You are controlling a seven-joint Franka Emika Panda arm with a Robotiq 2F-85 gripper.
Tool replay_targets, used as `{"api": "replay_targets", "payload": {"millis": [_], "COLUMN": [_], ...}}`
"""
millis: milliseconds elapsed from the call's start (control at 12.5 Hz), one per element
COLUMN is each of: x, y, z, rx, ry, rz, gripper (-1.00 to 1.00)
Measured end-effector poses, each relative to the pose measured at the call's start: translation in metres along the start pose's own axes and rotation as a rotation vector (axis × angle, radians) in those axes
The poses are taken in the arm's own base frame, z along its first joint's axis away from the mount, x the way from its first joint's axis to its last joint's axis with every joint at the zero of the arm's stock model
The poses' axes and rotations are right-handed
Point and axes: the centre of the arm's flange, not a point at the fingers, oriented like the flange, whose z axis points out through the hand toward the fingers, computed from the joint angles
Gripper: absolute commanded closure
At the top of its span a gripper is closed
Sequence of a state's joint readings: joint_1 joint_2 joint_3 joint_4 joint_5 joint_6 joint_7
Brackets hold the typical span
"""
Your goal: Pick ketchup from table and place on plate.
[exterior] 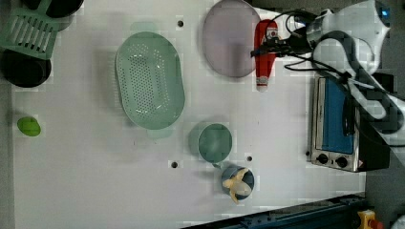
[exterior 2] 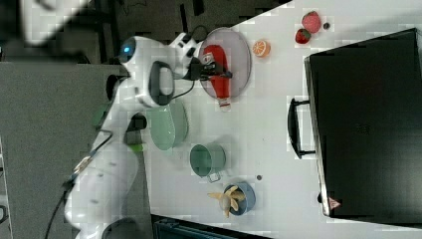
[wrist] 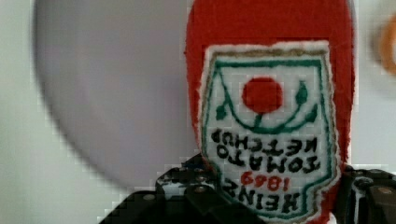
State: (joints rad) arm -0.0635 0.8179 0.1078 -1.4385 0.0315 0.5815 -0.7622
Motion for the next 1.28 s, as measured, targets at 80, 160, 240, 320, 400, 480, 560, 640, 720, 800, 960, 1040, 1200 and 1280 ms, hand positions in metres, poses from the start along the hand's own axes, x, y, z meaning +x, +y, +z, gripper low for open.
{"api": "replay_targets", "payload": {"millis": [80,160,240,320,400,480,560,640,720,800,960,1040,1200,1280], "x": [0.006,0.01,0.011,0.012,0.013,0.014,0.015,0.015,0.015,0.015,0.009,0.004,-0.006,-0.011], "y": [0.002,0.002,0.0,-0.002,-0.005,-0.008,-0.012,-0.014,-0.017,-0.019,-0.023,-0.025,-0.031,-0.033], "z": [0.015,0.029,0.037,0.042,0.043,0.041,0.037,0.031,0.021,0.005,-0.037,-0.063,-0.123,-0.159], "rx": [0.007,0.014,0.018,0.024,0.028,0.031,0.031,0.029,0.029,0.032,0.037,0.036,0.041,0.054], "ry": [0.025,0.037,0.035,0.036,0.044,0.051,0.062,0.072,0.08,0.09,0.062,0.059,0.102,0.15], "rz": [0.006,0.006,0.008,0.015,0.016,0.014,0.015,0.035,0.082,0.153,0.327,0.406,0.513,0.546], "gripper": [-0.36,-0.55,-0.77,-1.0,-1.0,-1.0,-1.0,-1.0,-1.0,-1.0,-1.0,-1.0,-1.0,-1.0]}}
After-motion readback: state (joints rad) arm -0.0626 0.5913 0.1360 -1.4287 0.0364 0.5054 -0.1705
